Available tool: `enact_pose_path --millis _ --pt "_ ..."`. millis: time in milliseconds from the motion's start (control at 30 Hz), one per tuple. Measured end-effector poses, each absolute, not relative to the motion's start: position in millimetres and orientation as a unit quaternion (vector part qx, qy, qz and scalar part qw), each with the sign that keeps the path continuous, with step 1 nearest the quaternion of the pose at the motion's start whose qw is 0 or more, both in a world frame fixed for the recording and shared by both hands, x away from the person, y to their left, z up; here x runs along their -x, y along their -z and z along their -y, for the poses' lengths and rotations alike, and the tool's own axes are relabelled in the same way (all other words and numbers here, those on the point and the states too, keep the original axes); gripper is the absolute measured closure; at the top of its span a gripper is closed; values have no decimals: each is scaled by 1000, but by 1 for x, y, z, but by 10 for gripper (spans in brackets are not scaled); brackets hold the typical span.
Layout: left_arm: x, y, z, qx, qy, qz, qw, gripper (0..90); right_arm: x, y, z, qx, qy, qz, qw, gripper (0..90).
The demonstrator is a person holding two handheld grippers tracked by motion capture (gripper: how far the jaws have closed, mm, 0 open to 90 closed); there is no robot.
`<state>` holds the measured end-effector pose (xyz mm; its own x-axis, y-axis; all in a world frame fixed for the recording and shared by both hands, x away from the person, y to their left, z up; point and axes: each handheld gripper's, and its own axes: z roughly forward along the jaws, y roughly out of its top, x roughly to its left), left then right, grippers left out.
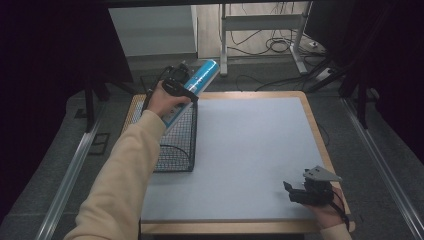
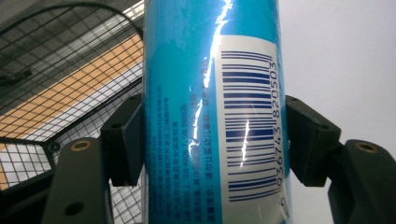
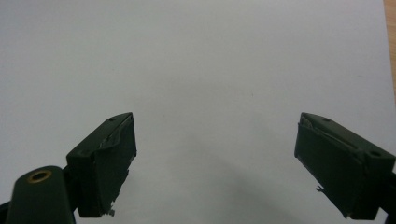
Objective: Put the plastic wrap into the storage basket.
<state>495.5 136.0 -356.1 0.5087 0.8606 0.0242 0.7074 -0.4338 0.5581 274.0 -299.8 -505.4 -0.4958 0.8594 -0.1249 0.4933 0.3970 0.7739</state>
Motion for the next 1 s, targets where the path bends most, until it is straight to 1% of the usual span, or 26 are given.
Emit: enact_pose_path --millis 400,700,833,1000 --pt "-502 374 -149 -829 -157 -484 232 321 -274 506 300 -427 -344 -792 267 131" --pt "-506 387 -147 -831 -150 -486 225 321 -274 506 300 -430 -341 -792 266 131" --pt "-511 395 -144 -837 -149 -484 210 320 -274 506 301 -429 -342 -791 270 132" --pt "-515 402 -146 -833 -149 -492 206 320 -274 506 300 -429 -342 -791 270 133"
